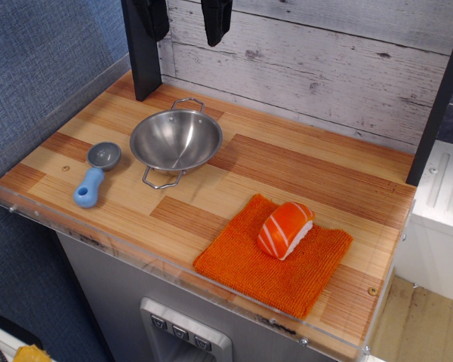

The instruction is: Move the spoon behind the orange napkin

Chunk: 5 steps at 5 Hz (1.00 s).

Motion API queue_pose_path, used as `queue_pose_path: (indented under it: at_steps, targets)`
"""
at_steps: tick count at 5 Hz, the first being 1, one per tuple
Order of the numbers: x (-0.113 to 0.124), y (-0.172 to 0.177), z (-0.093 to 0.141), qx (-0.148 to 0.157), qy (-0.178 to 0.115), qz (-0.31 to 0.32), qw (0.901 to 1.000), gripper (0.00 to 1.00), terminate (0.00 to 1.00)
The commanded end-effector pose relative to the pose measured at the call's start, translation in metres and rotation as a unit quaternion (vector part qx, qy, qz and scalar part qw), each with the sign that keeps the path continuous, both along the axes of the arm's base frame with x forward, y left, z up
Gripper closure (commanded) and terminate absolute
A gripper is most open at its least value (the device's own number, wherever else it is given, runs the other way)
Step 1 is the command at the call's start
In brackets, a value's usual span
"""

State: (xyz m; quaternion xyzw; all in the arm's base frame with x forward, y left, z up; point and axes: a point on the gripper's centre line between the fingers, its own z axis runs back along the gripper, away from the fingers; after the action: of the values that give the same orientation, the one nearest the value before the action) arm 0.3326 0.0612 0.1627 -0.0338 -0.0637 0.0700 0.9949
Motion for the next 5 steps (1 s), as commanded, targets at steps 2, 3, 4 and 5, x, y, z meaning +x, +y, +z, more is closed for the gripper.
queue_pose_path:
  at_steps: [2,3,4,5]
  targets:
    - [-0.003,0.015,-0.001,-0.001,0.010,0.007,0.9999,0.00,0.00]
    - [-0.008,0.038,-0.003,0.000,0.014,0.028,0.9995,0.00,0.00]
    - [-0.017,0.060,-0.004,0.010,0.014,0.035,0.9993,0.00,0.00]
    - [-0.038,0.070,-0.012,0.008,0.018,0.038,0.9991,0.00,0.00]
